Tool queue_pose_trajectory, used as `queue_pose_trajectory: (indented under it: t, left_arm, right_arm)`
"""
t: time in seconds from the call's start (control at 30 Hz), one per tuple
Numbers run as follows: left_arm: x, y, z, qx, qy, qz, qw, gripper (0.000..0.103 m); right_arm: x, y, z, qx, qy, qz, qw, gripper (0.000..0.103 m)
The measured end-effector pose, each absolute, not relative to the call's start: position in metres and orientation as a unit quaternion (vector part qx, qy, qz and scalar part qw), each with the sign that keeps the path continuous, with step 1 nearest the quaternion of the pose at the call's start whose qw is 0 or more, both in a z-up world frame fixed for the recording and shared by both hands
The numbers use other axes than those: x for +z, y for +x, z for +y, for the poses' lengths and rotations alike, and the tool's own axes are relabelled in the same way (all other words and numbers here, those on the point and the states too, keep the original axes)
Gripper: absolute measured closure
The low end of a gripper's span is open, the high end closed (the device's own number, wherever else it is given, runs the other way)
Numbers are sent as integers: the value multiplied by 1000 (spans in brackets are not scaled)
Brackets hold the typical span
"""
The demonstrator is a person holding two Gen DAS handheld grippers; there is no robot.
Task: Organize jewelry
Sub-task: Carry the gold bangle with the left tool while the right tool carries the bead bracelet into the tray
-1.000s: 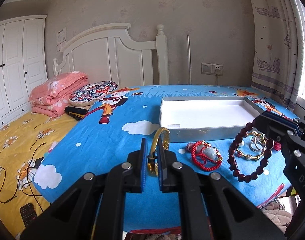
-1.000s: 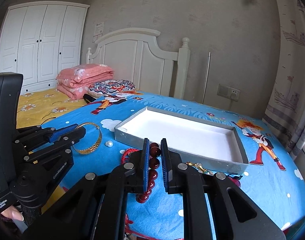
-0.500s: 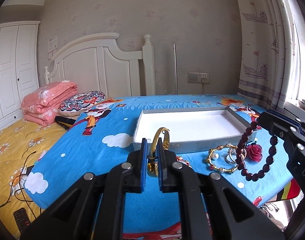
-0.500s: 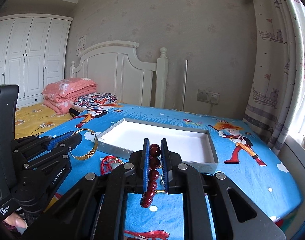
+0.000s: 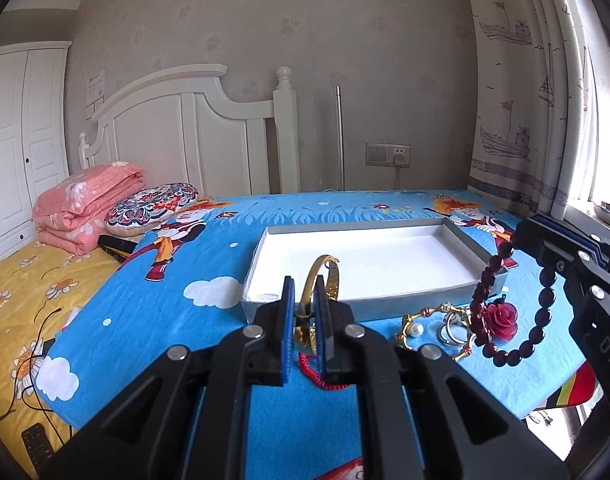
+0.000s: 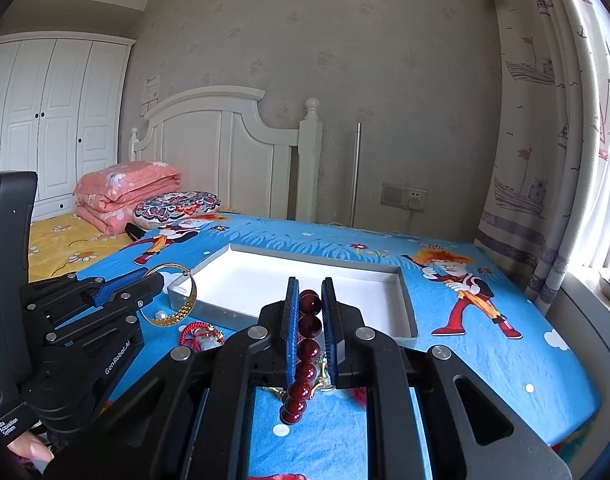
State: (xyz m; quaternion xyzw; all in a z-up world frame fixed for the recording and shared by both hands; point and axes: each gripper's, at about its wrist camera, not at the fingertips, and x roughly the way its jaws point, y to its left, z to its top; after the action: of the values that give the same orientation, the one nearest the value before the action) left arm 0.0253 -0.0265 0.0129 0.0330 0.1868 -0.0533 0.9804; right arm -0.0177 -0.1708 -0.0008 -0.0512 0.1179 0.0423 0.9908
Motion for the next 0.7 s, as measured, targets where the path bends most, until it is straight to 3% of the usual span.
queue_pose_trajectory:
  t: [0.4, 0.7]
  left_arm:
    - [42, 121, -39, -42, 27, 208, 977, 94]
    - [33, 188, -45, 3, 49, 233, 971, 94]
  right_arm:
    - [18, 63, -178, 18, -68, 128, 989, 89]
    - [16, 131, -178, 2, -71, 162, 984, 89]
